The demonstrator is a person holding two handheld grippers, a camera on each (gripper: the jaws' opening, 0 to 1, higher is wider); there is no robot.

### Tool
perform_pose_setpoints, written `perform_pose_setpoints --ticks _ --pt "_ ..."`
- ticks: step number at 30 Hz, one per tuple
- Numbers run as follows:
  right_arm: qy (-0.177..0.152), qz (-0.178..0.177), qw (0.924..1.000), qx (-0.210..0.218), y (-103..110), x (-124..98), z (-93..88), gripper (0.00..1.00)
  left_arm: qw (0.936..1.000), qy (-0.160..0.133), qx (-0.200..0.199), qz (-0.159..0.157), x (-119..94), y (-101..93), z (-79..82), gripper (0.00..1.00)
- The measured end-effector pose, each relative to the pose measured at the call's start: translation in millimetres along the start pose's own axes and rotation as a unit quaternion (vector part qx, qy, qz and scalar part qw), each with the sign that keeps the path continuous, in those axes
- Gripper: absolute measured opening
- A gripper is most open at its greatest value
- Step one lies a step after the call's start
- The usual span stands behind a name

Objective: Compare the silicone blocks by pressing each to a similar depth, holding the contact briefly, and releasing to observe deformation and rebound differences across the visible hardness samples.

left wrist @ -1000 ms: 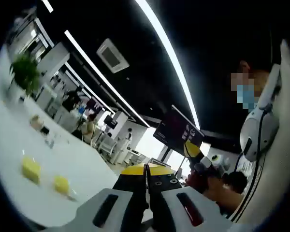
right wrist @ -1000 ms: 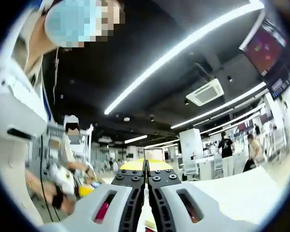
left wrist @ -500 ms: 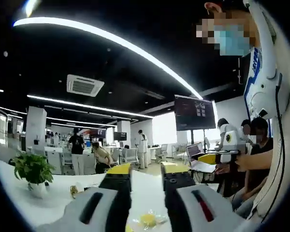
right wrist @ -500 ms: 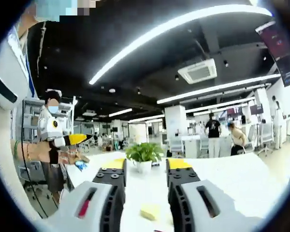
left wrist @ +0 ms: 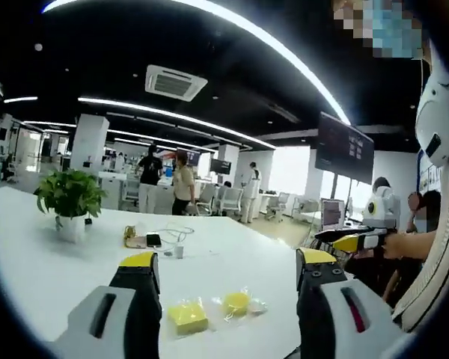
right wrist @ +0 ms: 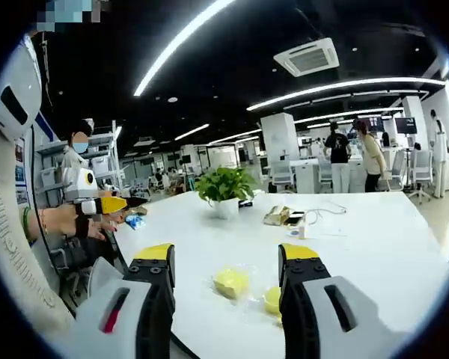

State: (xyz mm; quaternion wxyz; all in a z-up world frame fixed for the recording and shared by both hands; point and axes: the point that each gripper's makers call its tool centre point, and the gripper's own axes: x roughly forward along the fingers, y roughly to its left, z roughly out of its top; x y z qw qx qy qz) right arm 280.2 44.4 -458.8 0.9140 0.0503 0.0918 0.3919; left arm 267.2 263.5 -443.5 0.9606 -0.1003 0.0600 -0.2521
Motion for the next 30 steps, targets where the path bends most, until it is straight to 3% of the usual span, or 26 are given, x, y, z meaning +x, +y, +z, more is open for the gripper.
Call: perform_pose_setpoints --ticks 2,4,6,10,15,19,21,22,24,25,26,27,30 --pt "0.021 -0.038 0.9989 -0.016 -10 1 -7.2 0.54 0.9998 0.011 -0.016 0.002 3 10.6 -9.6 0.81" --pt "0.017 -0.035 0.9992 0.006 -5 5 -8.6 0.54 0.9989 0.032 -0.034 -0.004 3 17.1 -18.8 0.80" --pt "0.010 -0.034 0.9993 0.008 -3 9 -9.3 0.51 0.9994 0.033 -0.011 -0.004 1 24.7 -20.1 0.75" --pt "0.038 -0.049 0.9979 0.019 -2 20 -23.3 0.58 0.9984 0.054 -0.019 -0.006 1 41.0 -31.1 0.79" --pt "0.041 -0.057 0.9961 0.052 -5 27 -35.4 0.54 0.9948 0.092 -0.044 0.000 11 67.3 -57.3 0.67" --pt "0.044 -0.068 0.9932 0.083 -14 30 -49.6 0.53 0.9832 0.136 -0.121 -0.012 33 86.4 -96.2 0.75" --pt "0.049 -0.076 0.9913 0.095 -20 30 -59.0 0.51 0.9838 0.134 -0.119 -0.012 45 97.1 -108.6 0.72" --pt "0.052 -0.081 0.9895 0.109 -24 30 -65.4 0.51 0.9771 0.155 -0.146 -0.011 49 99.8 -122.6 0.72" --pt "0.055 -0.084 0.9866 0.129 -27 30 -72.7 0.52 0.9743 0.152 -0.165 -0.008 59 108.0 -132.8 0.74" --pt "0.056 -0.086 0.9860 0.131 -29 29 -74.7 0.52 0.9680 0.158 -0.195 -0.005 65 111.9 -141.0 0.74" --pt "0.058 -0.087 0.9855 0.134 -30 29 -76.0 0.51 0.9661 0.162 -0.201 -0.004 69 114.0 -144.8 0.73" --pt "0.060 -0.089 0.9851 0.135 -32 29 -77.4 0.51 0.9679 0.157 -0.196 -0.004 76 119.5 -149.2 0.73" --pt "0.064 -0.094 0.9846 0.133 -36 28 -80.1 0.51 0.9631 0.160 -0.216 -0.012 94 127.3 -163.0 0.74"
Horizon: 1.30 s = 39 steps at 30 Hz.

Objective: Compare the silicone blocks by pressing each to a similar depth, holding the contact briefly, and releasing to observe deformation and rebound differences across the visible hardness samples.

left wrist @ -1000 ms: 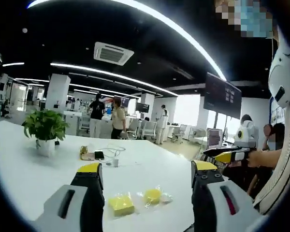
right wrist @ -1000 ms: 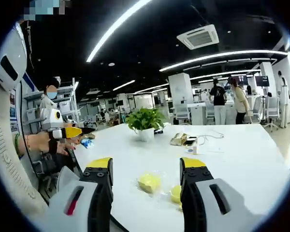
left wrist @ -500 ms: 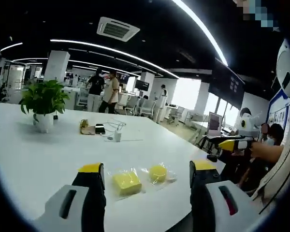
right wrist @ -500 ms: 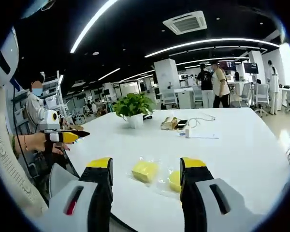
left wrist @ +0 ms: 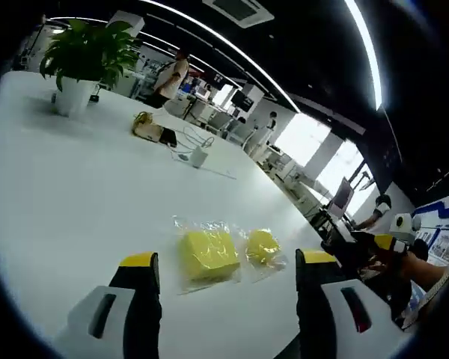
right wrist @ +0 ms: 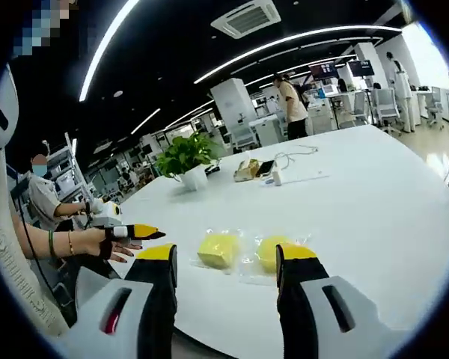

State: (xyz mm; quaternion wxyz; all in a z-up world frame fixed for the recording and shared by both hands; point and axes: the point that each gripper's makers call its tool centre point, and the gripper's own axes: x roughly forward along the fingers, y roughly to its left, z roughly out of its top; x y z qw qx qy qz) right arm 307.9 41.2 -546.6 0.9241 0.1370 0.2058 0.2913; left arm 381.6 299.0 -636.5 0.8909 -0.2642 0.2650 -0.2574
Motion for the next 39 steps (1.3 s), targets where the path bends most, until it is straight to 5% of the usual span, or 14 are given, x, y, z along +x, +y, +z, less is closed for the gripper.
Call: perform_pose_setpoints --ticks 9,22,28,36,39 --pt "0.011 -0.010 0.9998 0.011 -9 3 -5.9 0.48 0.9992 0.025 -0.031 -0.005 59 42.5 -9.8 0.72" --pt "0.022 -0.024 0.9994 0.013 -12 11 -9.2 0.47 0.9955 0.036 -0.076 -0.045 102 66.6 -2.7 0.59" --pt "0.024 -0.030 0.9991 0.015 -14 15 -9.4 0.46 0.9937 0.048 -0.069 -0.074 112 71.1 -4.2 0.48" --pt "0.030 -0.033 0.9989 0.015 -14 18 -11.1 0.44 0.9902 0.073 -0.055 -0.105 120 69.5 -13.6 0.17" --pt "0.033 -0.034 0.9988 0.014 -14 19 -12.2 0.44 0.9892 0.068 -0.069 -0.110 124 70.5 -9.6 0.12"
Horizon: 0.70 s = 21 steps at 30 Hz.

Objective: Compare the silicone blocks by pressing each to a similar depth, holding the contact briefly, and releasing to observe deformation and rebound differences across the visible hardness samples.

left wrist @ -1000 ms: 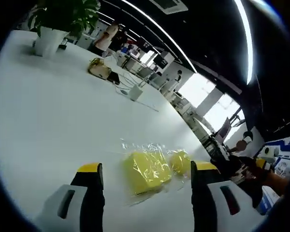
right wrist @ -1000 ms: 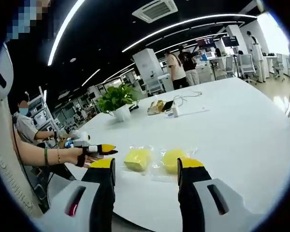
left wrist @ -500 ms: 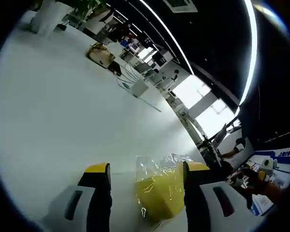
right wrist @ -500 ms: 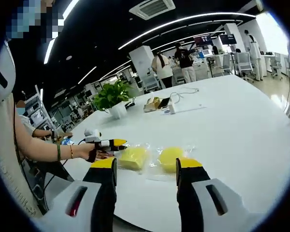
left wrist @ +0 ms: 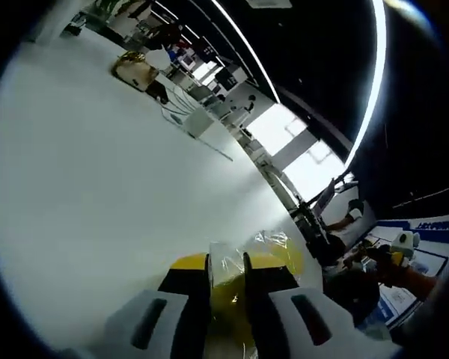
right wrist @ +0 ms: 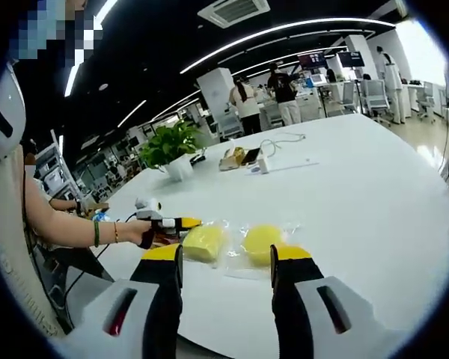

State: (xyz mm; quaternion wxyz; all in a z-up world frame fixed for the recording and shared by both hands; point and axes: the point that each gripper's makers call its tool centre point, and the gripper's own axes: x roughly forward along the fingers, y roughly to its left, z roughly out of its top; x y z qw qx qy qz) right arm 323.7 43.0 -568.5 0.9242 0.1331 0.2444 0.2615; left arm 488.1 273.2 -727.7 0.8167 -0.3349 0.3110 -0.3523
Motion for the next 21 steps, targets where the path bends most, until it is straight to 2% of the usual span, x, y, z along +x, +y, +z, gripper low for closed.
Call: perform_pose_setpoints --ticks 1,3,7,13,16,17,21 --pt "0.002 -0.001 1.0000 -0.001 0 0 -0.7 0.44 1.0000 -0.001 -0.002 -0.001 0 -0.1 1.3 0.11" --pt "0.004 -0.002 1.0000 -0.002 0 1 -2.0 0.44 1.0000 -0.001 -0.006 0.002 0 2.1 3.5 0.02" --pt "0.004 -0.001 1.0000 -0.002 1 1 -2.4 0.43 0.9999 0.007 -0.006 -0.011 1 -4.5 0.9 0.00" --pt "0.001 0.001 1.0000 -0.003 2 1 -0.3 0.43 0.9999 0.010 -0.010 0.000 0 -15.2 2.3 0.00" --pt "-0.002 0.005 1.0000 -0.004 5 0 1.6 0.43 0.9999 0.004 0.011 -0.003 -5 -31.7 8.6 0.00" --pt "-0.003 0.007 1.0000 -0.006 6 0 2.4 0.43 0.9996 -0.004 0.028 0.004 -8 -37.2 14.0 0.00" --pt "-0.011 0.014 0.9998 -0.009 11 -1 5.5 0.41 0.9954 -0.023 0.093 0.000 -14 -64.2 26.2 0.00"
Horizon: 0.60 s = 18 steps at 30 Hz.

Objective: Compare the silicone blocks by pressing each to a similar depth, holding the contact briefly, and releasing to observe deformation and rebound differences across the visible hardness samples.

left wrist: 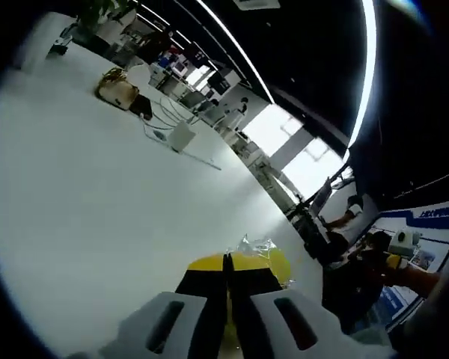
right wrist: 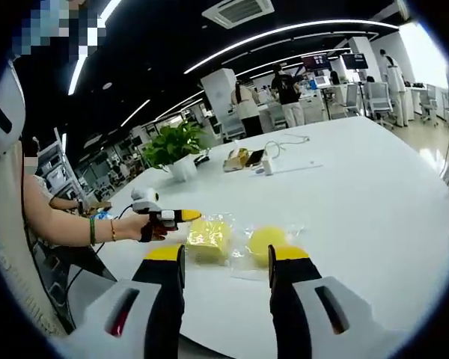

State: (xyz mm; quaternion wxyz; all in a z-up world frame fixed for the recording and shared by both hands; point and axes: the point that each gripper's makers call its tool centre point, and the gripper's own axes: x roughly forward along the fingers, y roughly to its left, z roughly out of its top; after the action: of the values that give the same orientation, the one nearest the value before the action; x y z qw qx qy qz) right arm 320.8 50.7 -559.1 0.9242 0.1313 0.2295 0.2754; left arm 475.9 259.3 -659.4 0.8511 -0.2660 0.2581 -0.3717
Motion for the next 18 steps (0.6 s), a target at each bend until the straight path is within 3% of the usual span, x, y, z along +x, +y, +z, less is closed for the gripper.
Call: perform_pose_setpoints --ticks 5,14,18 --pt "-0.003 0.010 0.9999 -0.004 6 -1 0.5 0.40 0.9995 -0.011 0.028 -0.001 -9 -29.0 10.6 0.00" --pt "-0.010 0.030 0.9989 -0.034 20 -7 4.5 0.41 0.9957 -0.004 0.092 0.002 -26 -69.1 8.9 0.00" --pt "-0.015 0.038 0.9981 -0.045 21 -9 10.4 0.43 0.9962 -0.017 0.085 0.002 -37 -82.9 16.4 0.00"
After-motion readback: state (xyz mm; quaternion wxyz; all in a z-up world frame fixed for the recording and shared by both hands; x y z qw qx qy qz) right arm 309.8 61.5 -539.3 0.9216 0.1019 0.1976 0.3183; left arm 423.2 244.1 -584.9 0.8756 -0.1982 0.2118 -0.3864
